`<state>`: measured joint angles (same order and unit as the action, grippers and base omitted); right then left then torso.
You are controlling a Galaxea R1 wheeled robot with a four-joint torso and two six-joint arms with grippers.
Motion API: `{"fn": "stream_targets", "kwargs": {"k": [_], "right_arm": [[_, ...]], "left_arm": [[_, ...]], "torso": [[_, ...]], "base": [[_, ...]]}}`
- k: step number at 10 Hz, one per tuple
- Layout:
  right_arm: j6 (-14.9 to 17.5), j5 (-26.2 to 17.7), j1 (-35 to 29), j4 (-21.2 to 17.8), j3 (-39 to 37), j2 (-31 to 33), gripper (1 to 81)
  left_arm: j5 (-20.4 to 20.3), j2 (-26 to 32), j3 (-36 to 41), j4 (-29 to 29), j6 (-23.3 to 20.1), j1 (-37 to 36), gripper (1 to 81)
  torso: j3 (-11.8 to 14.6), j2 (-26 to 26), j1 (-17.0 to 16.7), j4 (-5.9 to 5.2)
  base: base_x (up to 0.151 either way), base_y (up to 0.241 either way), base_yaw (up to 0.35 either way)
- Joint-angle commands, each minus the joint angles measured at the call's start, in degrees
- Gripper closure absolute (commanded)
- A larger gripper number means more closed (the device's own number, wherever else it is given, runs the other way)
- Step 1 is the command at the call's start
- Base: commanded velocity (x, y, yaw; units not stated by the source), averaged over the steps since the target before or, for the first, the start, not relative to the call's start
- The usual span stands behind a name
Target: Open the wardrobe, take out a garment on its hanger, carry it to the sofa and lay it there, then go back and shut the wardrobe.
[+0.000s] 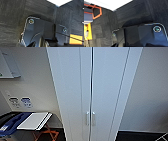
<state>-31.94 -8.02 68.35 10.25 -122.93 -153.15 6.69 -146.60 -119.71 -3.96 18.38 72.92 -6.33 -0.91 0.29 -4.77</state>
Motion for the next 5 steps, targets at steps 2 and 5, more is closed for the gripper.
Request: {"fn": "stream_targets", "kwargs": {"k": [2,5], "right_arm": [[0.2,-3.8,8.8,16.4,-18.6,-14.7,1.0],[0.3,-2.8,12.9,21.9,-27.8,-20.5,1.0]], "left_arm": [[-0.6,-8.6,-9.9,-4.8,-0.3,5.0,1.0],[0.2,-15.6,-19.3,-5.0,-0.3,6.0,1.0]], "torso": [[0.0,0.0,0.0,0.0],[0.0,0.0,0.0,0.0]], "base": [[0.0,0.0,0.0],[0.0,0.0,0.0]]}}
